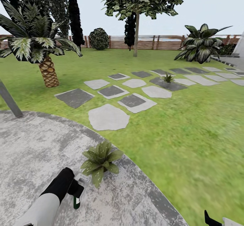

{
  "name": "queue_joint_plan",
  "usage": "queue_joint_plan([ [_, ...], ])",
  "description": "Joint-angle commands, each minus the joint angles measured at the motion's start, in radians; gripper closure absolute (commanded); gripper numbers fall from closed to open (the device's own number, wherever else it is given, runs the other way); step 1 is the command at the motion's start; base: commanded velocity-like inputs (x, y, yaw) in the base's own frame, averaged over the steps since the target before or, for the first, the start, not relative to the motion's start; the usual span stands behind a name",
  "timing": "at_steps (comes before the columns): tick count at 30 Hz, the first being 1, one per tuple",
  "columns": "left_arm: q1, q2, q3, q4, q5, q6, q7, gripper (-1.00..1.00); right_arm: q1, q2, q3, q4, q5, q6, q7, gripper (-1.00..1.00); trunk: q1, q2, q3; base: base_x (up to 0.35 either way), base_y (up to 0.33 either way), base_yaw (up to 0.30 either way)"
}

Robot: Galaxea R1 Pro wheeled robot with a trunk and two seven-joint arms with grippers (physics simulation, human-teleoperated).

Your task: Pick up the pesticide atomizer in the garden and spray insectifuge to fully cover both potted plants in the garden.

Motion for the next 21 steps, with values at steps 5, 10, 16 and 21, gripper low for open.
queue_joint_plan([
  [5, -0.001, -0.003, 0.008, -0.003, -0.005, -0.010, -0.007, 1.00, -0.002, 0.000, -0.008, 0.001, 0.006, -0.005, 0.008, -1.00, 0.000, 0.000, -0.001, 0.212, -0.179, 0.265],
  [10, -0.001, -0.004, 0.008, -0.004, -0.005, -0.010, -0.007, 1.00, -0.002, 0.000, -0.008, 0.001, 0.006, -0.005, 0.008, -1.00, 0.000, 0.000, -0.001, 0.010, -0.225, 0.277],
  [16, -0.001, -0.004, 0.009, -0.008, -0.004, -0.010, -0.007, 1.00, -0.002, 0.000, -0.008, 0.000, 0.006, -0.005, 0.008, -1.00, 0.000, 0.000, -0.001, -0.152, -0.236, 0.278],
  [21, -0.001, -0.005, 0.009, -0.010, -0.004, -0.010, -0.007, 1.00, -0.002, 0.000, -0.008, 0.000, 0.006, -0.006, 0.008, -1.00, 0.000, 0.000, 0.001, -0.176, -0.234, 0.272],
])
